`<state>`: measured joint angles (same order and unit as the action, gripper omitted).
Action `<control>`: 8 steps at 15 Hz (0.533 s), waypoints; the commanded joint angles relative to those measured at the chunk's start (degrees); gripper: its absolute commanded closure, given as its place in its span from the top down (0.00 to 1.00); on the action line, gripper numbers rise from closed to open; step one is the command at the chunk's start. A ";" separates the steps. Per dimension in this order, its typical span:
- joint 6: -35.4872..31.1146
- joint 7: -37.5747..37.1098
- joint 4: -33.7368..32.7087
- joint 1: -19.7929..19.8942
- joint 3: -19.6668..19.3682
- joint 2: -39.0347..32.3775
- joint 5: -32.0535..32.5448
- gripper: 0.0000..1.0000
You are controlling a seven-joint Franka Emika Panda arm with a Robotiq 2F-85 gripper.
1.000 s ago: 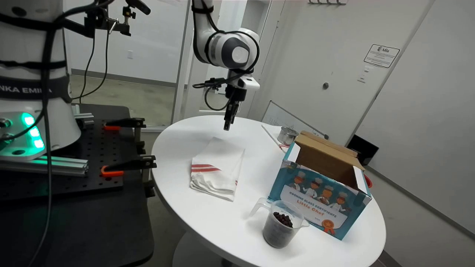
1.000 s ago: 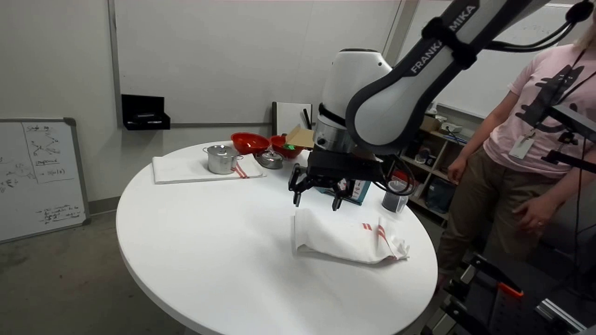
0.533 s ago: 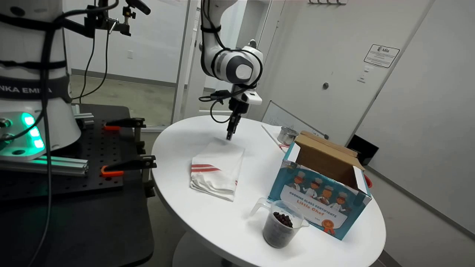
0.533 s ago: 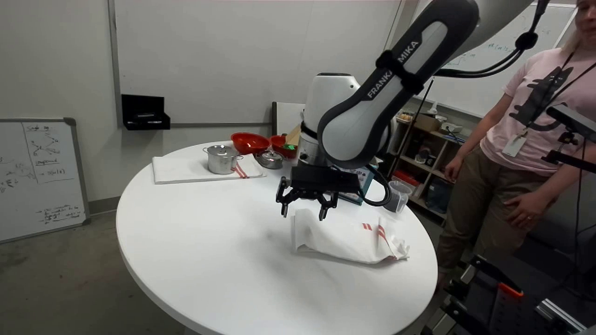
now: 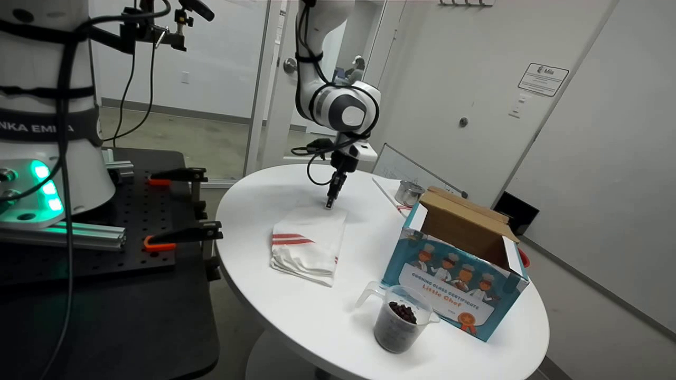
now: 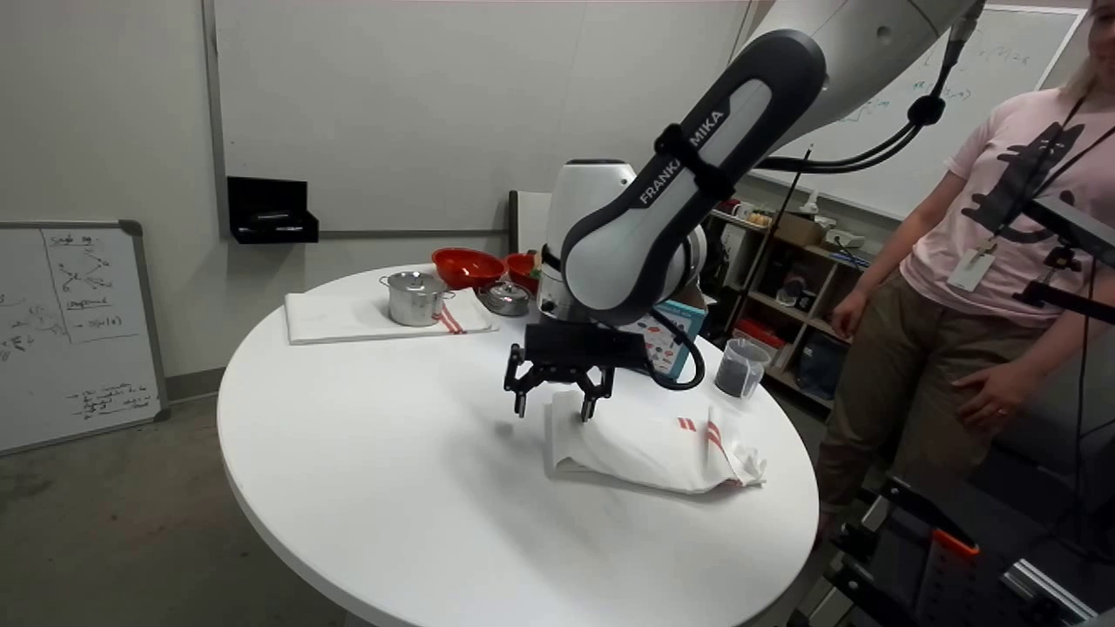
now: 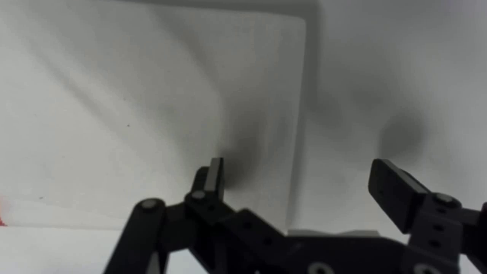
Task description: Fold the towel
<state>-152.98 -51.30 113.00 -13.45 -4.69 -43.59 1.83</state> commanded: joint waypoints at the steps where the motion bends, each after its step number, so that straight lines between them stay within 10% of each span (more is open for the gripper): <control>1: 2.64 2.62 -4.04 0.79 0.24 -2.39 -2.08 0.68; 8: 4.09 3.65 -5.70 1.61 0.51 -2.90 -2.44 0.16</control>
<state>-150.59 -50.26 109.37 -12.51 -4.69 -45.68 1.42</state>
